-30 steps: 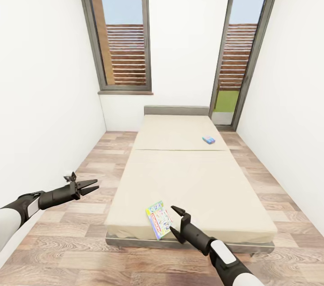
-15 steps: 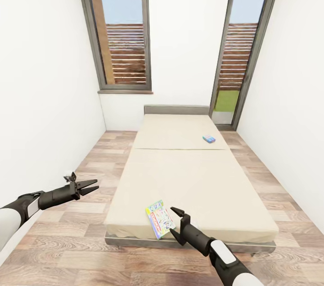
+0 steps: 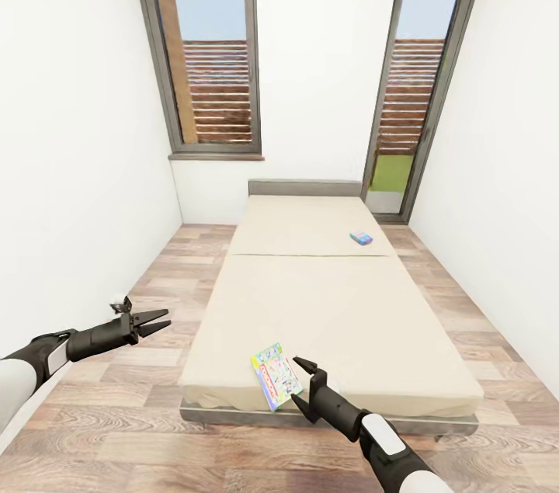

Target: Put all the toys in the child's room - the three board games (two on the bed and one on the table), the two jigsaw puzzles on the table, and the tennis ball on the table - inside the toy box on the table in the child's room.

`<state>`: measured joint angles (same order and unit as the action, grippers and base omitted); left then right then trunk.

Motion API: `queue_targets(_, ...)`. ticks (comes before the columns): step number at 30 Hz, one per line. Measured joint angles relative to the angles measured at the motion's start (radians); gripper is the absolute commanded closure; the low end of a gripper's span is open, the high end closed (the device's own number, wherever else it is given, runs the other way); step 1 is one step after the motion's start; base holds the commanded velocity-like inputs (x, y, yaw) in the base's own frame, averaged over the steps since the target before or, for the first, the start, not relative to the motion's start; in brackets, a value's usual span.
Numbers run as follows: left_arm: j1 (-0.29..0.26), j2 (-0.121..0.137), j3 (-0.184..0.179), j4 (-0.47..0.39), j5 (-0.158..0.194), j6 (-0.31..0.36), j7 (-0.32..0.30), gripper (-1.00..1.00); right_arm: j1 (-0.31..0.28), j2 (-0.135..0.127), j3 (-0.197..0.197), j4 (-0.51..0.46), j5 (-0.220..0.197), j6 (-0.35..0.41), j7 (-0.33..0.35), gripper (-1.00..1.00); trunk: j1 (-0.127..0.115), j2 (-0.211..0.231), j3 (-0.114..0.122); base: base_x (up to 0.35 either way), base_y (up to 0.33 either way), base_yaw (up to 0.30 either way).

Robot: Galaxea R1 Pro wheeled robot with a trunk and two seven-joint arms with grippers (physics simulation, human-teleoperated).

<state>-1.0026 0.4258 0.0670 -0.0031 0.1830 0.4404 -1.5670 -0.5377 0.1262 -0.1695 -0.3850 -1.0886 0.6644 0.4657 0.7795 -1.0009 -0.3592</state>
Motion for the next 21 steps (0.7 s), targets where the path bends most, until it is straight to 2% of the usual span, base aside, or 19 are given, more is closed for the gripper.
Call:
queue_targets(9, 0.0, 0.0, 0.0, 0.0, 0.0, 0.0, 0.0, -1.0, 0.0, 0.0, 0.0, 0.0, 0.003, -0.006, 0.0, -1.0, 0.035, -0.063, -0.028, 0.0, 0.0, 0.0)
queue_targets(21, 0.0, 0.002, 0.0, 0.0, 0.0, 0.0, 0.0, -1.0, 0.0, 0.001, 0.006, 0.0, 0.007, -0.068, 0.0, -1.0, 0.081, -0.147, -0.066, 0.0, 0.0, 0.0)
